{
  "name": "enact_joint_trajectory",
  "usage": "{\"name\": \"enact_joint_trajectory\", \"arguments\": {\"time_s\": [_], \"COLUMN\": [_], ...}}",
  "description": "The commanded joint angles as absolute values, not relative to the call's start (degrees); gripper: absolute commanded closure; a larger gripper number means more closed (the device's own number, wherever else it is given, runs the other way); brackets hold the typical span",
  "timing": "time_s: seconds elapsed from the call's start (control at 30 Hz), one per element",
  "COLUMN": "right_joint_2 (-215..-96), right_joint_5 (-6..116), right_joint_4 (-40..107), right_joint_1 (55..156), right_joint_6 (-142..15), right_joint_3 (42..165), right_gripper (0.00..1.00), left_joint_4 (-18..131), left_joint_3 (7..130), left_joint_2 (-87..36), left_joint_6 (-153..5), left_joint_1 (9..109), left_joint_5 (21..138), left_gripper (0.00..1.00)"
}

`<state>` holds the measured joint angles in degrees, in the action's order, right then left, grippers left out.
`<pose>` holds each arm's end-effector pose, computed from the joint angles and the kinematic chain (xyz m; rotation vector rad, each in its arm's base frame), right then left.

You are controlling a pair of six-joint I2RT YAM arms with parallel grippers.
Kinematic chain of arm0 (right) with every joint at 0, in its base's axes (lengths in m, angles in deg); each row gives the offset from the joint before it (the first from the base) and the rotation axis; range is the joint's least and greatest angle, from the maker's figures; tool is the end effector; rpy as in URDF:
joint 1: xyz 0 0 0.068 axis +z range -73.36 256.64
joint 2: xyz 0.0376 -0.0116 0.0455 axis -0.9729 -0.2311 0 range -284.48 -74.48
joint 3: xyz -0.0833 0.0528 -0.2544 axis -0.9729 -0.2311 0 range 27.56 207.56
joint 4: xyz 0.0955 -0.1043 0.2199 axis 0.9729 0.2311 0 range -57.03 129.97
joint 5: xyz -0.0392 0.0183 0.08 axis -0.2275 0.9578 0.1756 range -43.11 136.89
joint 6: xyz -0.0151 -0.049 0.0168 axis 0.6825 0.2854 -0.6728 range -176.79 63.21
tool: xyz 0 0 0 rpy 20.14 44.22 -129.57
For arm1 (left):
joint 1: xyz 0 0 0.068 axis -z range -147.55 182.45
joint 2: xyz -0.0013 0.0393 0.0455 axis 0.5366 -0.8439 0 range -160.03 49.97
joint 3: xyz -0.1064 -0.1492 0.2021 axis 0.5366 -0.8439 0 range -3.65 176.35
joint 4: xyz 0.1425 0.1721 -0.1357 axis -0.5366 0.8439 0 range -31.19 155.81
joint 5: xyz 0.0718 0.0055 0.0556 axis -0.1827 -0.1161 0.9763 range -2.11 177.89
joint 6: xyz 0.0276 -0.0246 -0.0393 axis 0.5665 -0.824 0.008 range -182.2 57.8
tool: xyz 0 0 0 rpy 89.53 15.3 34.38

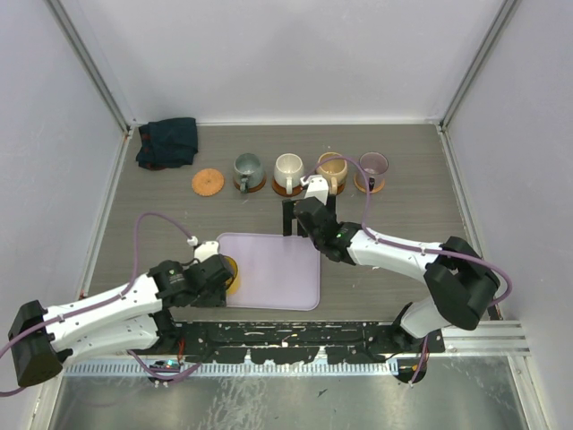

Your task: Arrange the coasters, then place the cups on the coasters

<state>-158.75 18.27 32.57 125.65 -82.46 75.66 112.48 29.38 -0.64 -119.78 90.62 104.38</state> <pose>0.2177 0.2244 0.2184 -0.1562 2.1120 0.2264 0.0818 -0.1127 0.1983 -0.0511 2.7216 -0.1711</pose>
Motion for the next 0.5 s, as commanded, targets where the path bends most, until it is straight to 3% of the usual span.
{"name": "enact_joint_trajectory", "arguments": {"time_s": [0.0,0.47], "right_joint_2": [-158.6,-158.6], "right_joint_5": [18.5,19.1], "right_joint_4": [30.0,29.7], "right_joint_1": [125.9,126.0], "right_joint_6": [-83.2,-83.5], "right_joint_3": [76.7,75.9], "right_gripper": [0.03,0.03], "left_joint_4": [109.8,106.5], "left_joint_3": [28.7,27.7], "left_joint_2": [-0.9,-4.0], "left_joint_6": [-119.4,-118.9], "left_joint_1": [90.9,90.9], "left_joint_5": [106.9,109.1], "left_gripper": [0.56,0.94]}}
